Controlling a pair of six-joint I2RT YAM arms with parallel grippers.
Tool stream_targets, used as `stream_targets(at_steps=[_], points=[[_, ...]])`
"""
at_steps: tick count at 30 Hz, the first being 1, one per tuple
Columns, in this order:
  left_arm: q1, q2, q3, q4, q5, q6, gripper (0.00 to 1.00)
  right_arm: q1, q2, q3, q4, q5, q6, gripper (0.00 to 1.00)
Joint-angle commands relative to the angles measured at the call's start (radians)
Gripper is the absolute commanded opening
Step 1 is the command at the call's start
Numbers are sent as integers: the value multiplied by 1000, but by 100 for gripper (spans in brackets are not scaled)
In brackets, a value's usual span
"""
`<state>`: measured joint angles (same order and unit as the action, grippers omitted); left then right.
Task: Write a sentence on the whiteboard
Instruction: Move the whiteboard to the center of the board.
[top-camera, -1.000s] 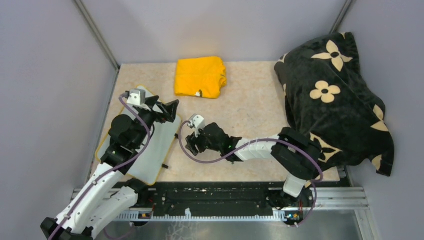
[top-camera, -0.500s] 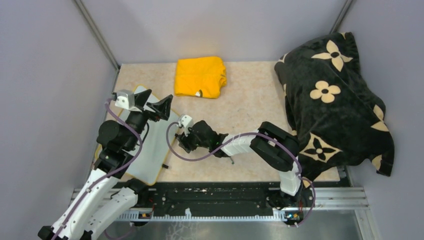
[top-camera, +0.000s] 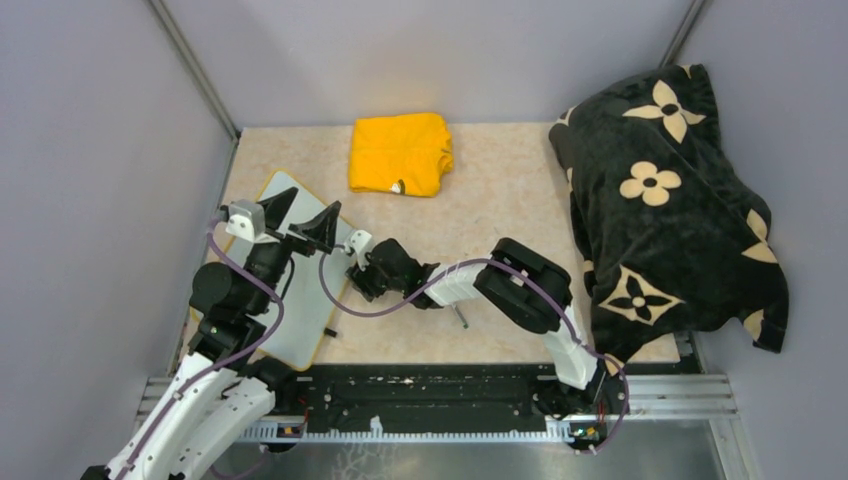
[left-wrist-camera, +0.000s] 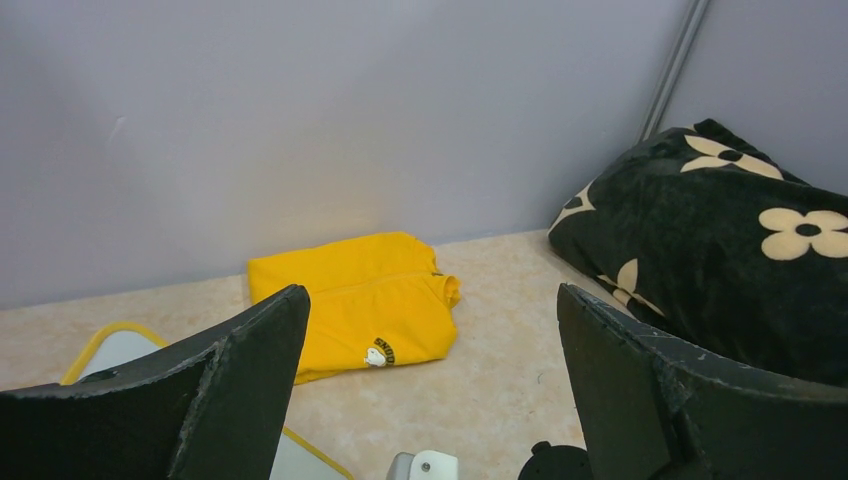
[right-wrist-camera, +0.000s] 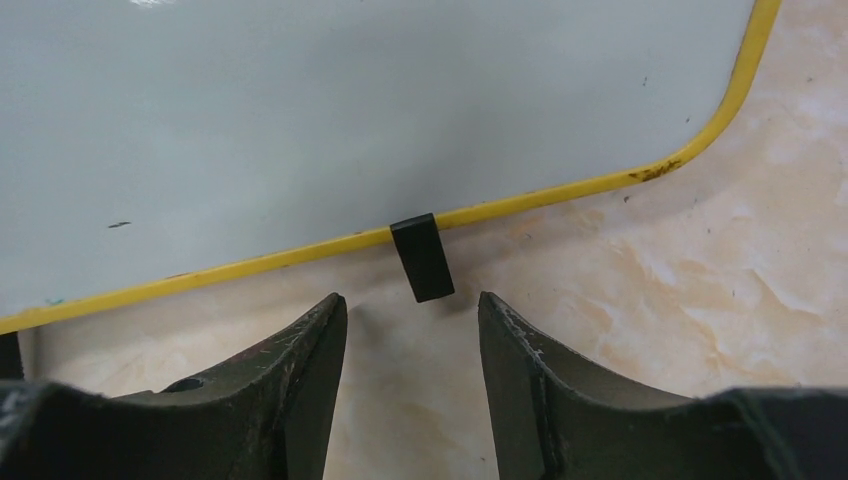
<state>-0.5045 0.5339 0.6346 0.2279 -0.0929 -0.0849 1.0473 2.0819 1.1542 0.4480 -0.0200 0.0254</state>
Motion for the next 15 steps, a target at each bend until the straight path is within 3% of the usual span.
stream_targets(at_steps=[1,15], points=[[-8,-8,-9,46,2,27,99,-16,23,49,31,17,-15,50],[-19,-15,-19,54,-21,51,99,-19,55,93,28,9,-21,48]])
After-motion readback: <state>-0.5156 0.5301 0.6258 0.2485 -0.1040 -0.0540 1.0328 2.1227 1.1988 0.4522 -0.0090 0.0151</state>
